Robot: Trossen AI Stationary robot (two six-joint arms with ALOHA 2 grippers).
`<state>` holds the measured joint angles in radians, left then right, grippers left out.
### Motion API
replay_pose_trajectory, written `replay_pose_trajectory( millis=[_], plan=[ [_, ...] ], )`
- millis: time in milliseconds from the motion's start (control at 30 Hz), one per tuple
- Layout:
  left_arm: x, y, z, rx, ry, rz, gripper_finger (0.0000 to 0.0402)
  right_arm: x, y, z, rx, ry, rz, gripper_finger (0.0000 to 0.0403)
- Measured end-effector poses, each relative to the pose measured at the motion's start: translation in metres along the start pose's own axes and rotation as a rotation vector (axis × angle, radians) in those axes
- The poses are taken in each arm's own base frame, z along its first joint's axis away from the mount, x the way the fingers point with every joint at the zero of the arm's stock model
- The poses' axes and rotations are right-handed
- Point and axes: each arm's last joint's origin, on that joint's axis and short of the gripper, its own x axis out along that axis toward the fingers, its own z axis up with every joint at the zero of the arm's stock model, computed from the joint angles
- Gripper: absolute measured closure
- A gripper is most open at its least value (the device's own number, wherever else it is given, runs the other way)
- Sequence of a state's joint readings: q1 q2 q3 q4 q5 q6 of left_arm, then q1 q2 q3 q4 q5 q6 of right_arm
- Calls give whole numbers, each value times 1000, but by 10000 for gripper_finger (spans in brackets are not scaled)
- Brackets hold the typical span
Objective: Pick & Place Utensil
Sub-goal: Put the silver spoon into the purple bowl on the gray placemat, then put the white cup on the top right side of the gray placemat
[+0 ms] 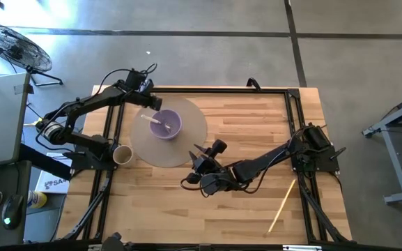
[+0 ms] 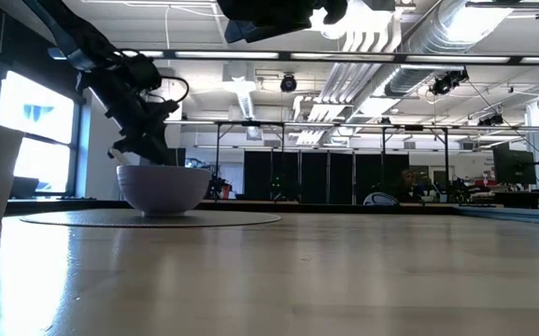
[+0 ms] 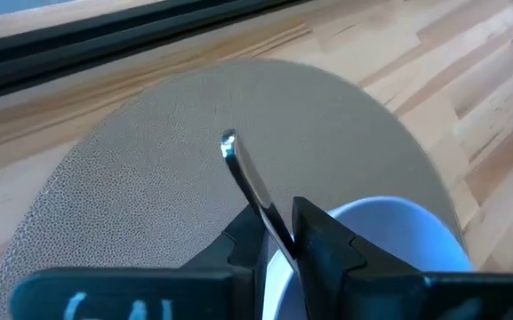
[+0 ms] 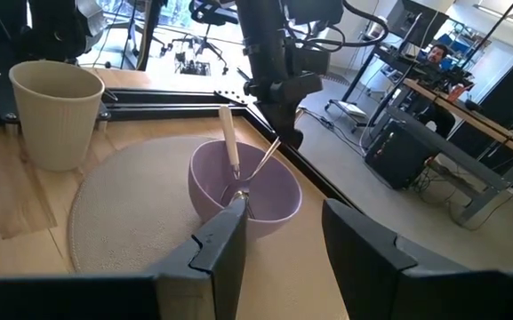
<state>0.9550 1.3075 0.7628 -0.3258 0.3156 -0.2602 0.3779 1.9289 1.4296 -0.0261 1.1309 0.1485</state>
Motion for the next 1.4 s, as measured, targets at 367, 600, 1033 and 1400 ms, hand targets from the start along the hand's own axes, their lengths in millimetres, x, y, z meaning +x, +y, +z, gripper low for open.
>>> replay_pose_trajectory(
  millis=[367, 600, 1033, 1400],
  plan=[
    [-1, 0, -2, 22, 30, -9, 236, 0, 0, 0, 0, -1, -11, 260],
    [-20, -10, 10, 40, 86, -7, 204, 0, 0, 0, 0, -2, -16, 261],
    [-139, -63, -13, 249, -103, 23, 204, 0, -1, 0, -1, -2, -19, 260],
    [-185, -84, -80, 524, 80, -203, 204, 8, -4, 0, 7, 6, -27, 260]
  ],
)
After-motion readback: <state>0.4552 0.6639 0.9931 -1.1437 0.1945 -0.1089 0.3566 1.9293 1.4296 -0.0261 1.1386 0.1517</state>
